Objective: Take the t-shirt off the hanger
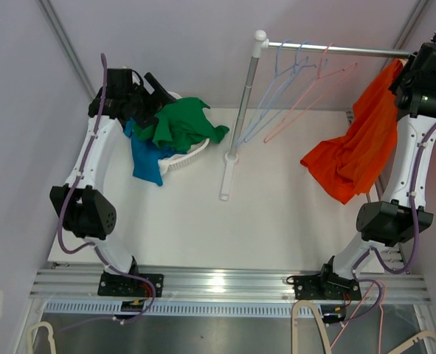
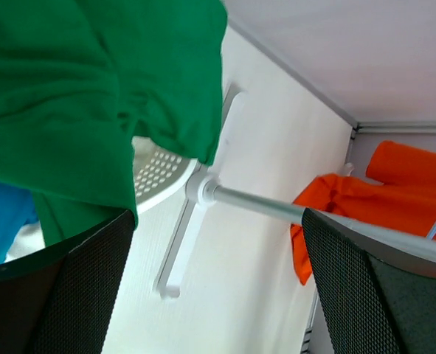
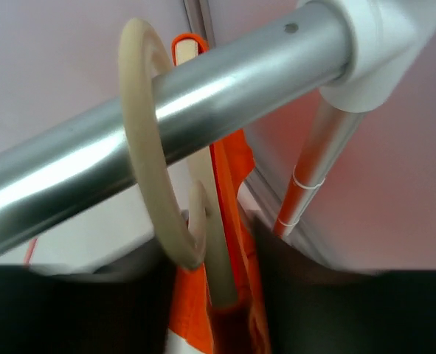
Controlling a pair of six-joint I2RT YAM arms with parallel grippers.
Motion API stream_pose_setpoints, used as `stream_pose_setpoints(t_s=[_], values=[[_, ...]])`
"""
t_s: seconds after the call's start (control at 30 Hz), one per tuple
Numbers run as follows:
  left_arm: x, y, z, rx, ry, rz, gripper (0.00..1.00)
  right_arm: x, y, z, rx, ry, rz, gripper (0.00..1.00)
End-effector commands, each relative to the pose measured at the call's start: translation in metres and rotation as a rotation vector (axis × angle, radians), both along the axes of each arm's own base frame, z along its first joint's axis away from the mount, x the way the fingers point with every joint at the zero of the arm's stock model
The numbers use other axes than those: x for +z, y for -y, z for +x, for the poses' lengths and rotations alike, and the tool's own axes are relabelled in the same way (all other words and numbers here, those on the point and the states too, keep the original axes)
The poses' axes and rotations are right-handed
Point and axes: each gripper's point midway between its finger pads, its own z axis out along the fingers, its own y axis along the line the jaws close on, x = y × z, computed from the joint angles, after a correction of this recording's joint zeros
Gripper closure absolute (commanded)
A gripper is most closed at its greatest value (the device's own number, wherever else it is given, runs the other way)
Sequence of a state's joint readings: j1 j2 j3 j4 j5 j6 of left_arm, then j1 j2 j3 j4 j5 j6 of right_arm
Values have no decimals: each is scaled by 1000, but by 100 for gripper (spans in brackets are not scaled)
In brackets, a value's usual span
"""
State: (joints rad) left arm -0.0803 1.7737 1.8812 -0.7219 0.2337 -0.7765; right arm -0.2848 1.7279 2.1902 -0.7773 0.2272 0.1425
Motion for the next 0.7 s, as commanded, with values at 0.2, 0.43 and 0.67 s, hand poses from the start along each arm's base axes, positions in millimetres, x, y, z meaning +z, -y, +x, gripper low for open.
stream_pose_setpoints(t_s=[0.2,0.43,0.67], values=[[75,-13,-41,42,266,104,1,18,13,12,-28,68,-71,100],[72,-5,-12,1,277,123,0,51,-6,11,71,165,-95,100],[134,31,-40,-102,554,258,1,87,-23,4,146,250,-172,100]])
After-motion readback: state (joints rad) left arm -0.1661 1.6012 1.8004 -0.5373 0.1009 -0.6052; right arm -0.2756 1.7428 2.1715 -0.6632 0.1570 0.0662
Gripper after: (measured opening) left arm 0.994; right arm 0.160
